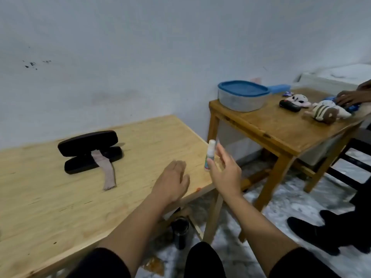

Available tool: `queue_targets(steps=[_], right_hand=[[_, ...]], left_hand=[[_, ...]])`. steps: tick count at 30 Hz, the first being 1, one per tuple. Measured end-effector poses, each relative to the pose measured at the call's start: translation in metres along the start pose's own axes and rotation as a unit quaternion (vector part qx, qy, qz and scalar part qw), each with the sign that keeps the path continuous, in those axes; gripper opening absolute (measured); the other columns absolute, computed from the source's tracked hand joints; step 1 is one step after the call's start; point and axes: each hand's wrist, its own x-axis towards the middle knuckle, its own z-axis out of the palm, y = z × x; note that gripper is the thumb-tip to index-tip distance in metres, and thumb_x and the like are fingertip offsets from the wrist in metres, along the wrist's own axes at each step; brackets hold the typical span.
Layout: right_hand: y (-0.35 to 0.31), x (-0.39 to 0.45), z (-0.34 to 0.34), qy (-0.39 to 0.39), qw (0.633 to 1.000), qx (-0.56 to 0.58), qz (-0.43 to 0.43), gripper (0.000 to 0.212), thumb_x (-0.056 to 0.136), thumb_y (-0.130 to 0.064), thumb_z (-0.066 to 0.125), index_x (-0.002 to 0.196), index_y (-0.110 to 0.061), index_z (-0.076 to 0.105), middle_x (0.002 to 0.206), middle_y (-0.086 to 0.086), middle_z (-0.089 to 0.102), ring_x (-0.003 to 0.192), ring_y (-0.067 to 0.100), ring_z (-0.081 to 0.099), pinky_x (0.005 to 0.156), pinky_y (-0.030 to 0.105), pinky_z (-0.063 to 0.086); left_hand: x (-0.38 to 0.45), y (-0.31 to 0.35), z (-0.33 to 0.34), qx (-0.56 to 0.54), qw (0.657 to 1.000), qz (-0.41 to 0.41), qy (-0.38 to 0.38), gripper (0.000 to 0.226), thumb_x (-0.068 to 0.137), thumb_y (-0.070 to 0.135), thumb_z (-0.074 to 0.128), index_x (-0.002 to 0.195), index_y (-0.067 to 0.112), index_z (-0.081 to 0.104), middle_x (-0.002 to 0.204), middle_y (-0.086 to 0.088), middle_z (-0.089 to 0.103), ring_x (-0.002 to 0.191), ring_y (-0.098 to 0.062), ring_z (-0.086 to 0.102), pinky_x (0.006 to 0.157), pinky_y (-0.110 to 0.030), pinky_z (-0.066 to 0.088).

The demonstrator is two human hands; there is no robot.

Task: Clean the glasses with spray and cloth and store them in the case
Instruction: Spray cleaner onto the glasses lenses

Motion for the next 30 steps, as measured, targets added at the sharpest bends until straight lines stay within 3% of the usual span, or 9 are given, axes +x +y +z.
queue_targets(steps=[4,9,13,16,19,22,25,30], right_hand=[[0.004,0.008,0.007,0.023,0.999,0.028,0.004,0.054,0.088,-0.018,0.062,0.138,-0.018,0.043,0.132,0.001,0.057,0.114,0.002,0.048,0.099,0.026,0.043],[0.011,0.021,0.014,-0.004,0.996,0.085,0.020,0.049,0.089,-0.014,0.059,0.136,-0.018,0.046,0.127,0.006,0.061,0.107,0.004,0.057,0.091,0.014,0.046],[0.009,0.027,0.015,-0.001,0.998,0.056,-0.013,0.044,0.091,-0.019,0.056,0.135,-0.020,0.048,0.127,0.009,0.059,0.109,0.014,0.061,0.089,0.020,0.049],[0.006,0.029,0.016,-0.009,0.999,0.036,-0.038,0.044,0.093,-0.022,0.053,0.136,-0.022,0.047,0.125,0.008,0.057,0.102,0.011,0.059,0.082,0.008,0.045],[0.003,0.032,0.015,-0.008,0.998,0.001,-0.063,0.044,0.094,-0.023,0.050,0.137,-0.026,0.044,0.107,0.009,0.055,0.083,0.006,0.052,0.070,0.001,0.037],[-0.002,0.035,0.011,-0.015,0.997,0.005,-0.071,0.045,0.095,-0.025,0.048,0.139,-0.029,0.040,0.106,0.008,0.054,0.083,0.006,0.053,0.072,0.007,0.041],[-0.005,0.037,0.008,-0.038,0.996,0.018,-0.077,0.046,0.096,-0.027,0.046,0.141,-0.028,0.036,0.122,0.007,0.061,0.098,0.012,0.060,0.084,0.027,0.049],[-0.005,0.038,0.009,-0.049,0.993,-0.018,-0.101,0.048,0.096,-0.025,0.046,0.142,-0.025,0.035,0.123,0.009,0.061,0.107,0.018,0.059,0.081,0.022,0.043]], left_hand=[[0.003,-0.002,0.001,0.010,1.000,-0.012,0.002,0.049,0.094,0.035,0.041,0.138,0.014,0.041,0.148,-0.006,0.037,0.138,-0.019,0.029,0.114,-0.029,0.022],[0.008,0.004,-0.002,0.007,1.000,-0.030,0.008,0.045,0.094,0.035,0.042,0.134,0.014,0.046,0.141,-0.005,0.045,0.129,-0.020,0.040,0.107,-0.029,0.030],[0.024,0.029,-0.016,-0.120,0.991,-0.039,0.052,0.040,0.096,0.036,0.041,0.130,0.015,0.052,0.134,-0.005,0.055,0.124,-0.020,0.049,0.102,-0.029,0.035],[0.036,0.056,-0.028,-0.233,0.967,-0.015,0.098,0.039,0.096,0.036,0.044,0.129,0.018,0.052,0.130,0.001,0.059,0.120,-0.012,0.052,0.094,-0.018,0.035],[0.047,0.072,-0.035,-0.281,0.950,-0.023,0.137,0.034,0.094,0.034,0.049,0.123,0.019,0.058,0.119,0.004,0.064,0.106,-0.005,0.056,0.087,-0.016,0.039],[0.054,0.078,-0.039,-0.337,0.928,-0.052,0.152,0.025,0.091,0.031,0.056,0.112,0.021,0.065,0.105,0.004,0.069,0.091,-0.003,0.058,0.075,-0.011,0.044],[0.058,0.081,-0.042,-0.393,0.907,-0.083,0.126,0.018,0.090,0.027,0.058,0.105,0.021,0.067,0.101,0.003,0.069,0.088,-0.003,0.060,0.068,-0.010,0.043],[0.063,0.081,-0.043,-0.453,0.870,-0.160,0.111,0.016,0.089,0.023,0.060,0.101,0.015,0.068,0.102,-0.002,0.069,0.093,-0.014,0.063,0.075,-0.022,0.051]])
